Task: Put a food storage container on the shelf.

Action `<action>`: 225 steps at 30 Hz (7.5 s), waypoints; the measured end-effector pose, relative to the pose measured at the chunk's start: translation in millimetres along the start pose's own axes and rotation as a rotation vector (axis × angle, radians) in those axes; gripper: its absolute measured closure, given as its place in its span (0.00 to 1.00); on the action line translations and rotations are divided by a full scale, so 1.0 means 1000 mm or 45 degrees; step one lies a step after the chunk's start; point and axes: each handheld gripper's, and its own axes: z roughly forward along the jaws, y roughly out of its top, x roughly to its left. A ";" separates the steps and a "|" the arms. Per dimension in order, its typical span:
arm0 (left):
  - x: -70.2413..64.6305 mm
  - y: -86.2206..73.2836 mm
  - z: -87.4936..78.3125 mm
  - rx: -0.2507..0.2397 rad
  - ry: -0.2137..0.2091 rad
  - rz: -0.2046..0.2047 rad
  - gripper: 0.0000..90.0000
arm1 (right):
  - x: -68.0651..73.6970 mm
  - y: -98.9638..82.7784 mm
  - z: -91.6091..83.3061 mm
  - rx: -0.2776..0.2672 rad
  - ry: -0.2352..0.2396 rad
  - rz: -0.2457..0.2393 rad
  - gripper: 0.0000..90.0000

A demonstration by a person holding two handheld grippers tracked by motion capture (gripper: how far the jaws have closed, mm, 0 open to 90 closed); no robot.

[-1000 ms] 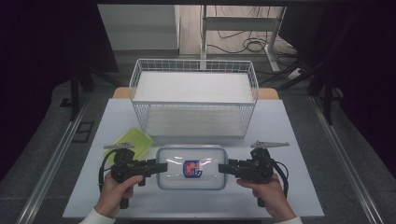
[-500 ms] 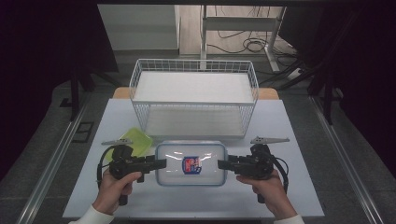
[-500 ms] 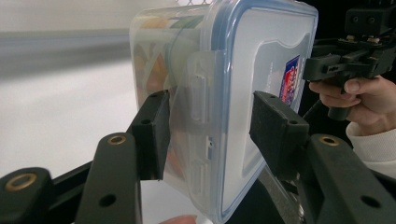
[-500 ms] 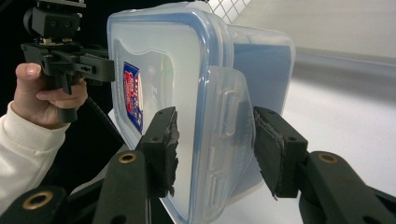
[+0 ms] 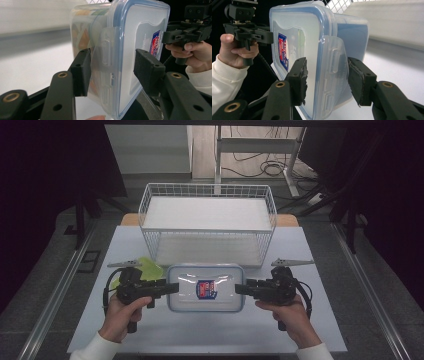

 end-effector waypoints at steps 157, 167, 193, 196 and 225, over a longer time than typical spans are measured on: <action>0.095 0.222 0.038 -0.143 -0.078 -0.235 0.55 | -0.087 0.221 0.044 -0.065 -0.083 0.334 0.52; 0.104 0.223 0.047 -0.171 -0.072 -0.307 0.52 | -0.093 0.225 0.050 -0.082 -0.152 0.454 0.50; 0.046 0.197 -0.005 -0.283 0.131 0.058 0.33 | -0.043 0.204 0.014 -0.150 -0.271 -0.011 0.43; 0.038 0.184 -0.010 -0.247 0.144 0.100 0.33 | -0.036 0.193 0.011 -0.116 -0.273 -0.057 0.43; 0.028 0.011 0.003 0.066 0.185 0.317 0.31 | -0.020 0.042 0.014 0.151 -0.176 -0.277 0.41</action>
